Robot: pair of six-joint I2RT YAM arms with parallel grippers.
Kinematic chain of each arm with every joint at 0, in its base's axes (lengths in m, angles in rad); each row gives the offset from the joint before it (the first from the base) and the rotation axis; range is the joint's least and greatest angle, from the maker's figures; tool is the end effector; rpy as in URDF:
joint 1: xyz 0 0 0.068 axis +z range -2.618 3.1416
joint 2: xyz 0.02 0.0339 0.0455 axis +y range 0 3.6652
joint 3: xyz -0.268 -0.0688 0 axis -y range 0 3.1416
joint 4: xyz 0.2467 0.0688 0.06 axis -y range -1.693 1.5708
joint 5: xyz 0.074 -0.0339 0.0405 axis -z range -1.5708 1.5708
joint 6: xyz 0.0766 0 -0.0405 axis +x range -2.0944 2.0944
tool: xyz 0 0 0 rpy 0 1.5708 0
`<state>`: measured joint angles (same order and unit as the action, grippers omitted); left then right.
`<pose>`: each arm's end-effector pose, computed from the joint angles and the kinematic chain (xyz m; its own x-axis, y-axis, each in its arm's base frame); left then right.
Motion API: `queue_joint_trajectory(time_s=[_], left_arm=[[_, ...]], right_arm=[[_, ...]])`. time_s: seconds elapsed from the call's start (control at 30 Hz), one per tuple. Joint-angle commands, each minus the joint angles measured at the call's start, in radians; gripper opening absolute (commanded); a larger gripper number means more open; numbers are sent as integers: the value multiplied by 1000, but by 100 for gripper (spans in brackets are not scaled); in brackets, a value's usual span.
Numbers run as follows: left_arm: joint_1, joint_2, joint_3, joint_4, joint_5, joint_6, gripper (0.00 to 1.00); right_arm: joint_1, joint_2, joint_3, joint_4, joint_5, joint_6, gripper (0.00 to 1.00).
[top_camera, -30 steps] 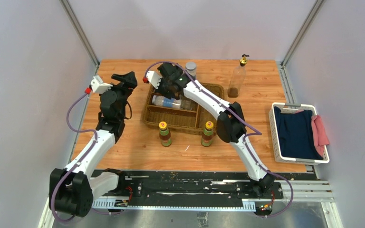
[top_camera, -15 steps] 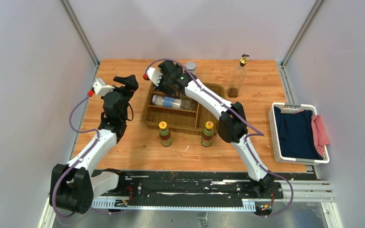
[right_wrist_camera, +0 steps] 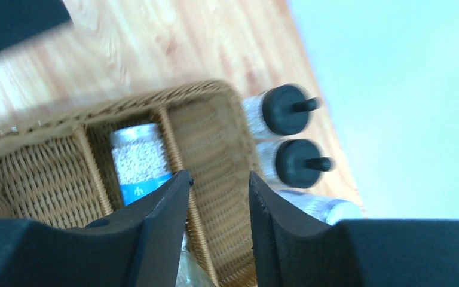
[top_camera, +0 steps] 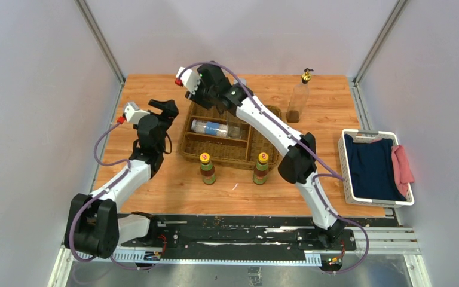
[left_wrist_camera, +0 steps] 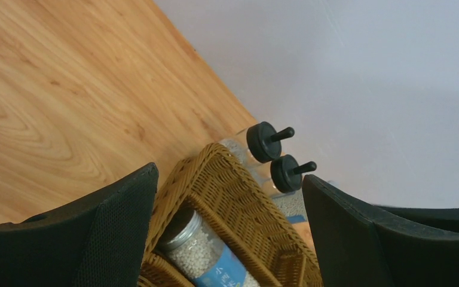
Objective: Organize the condiment bottles
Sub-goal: Move the storage box to the center of the board.
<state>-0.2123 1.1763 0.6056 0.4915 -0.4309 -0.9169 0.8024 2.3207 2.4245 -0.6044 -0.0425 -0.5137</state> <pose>0.3002 -0.0320 0.2668 0.1241 -0.7645 -0.6326 -0.1925 0.6069 -0.7711 0.3965 0.4149 0.3226 0.0752 -0.6286 -0.7741 -0.8121 0.4118 -0.4133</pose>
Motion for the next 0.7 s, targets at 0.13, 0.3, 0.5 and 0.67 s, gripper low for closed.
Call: queue_joint_trajectory(time_s=[0.13, 0.3, 0.5, 0.67], left_arm=[[-13, 80, 42, -26, -12, 10, 92], [-15, 159, 52, -26, 17, -13, 92], [-15, 236, 88, -25, 104, -36, 92], [-15, 242, 117, -56, 203, -40, 93]], right_arm=[[35, -260, -16, 176, 195, 16, 55], [40, -385, -172, 252, 340, 50, 58], [38, -488, -319, 298, 478, 60, 68], [36, -513, -363, 313, 554, 63, 72]])
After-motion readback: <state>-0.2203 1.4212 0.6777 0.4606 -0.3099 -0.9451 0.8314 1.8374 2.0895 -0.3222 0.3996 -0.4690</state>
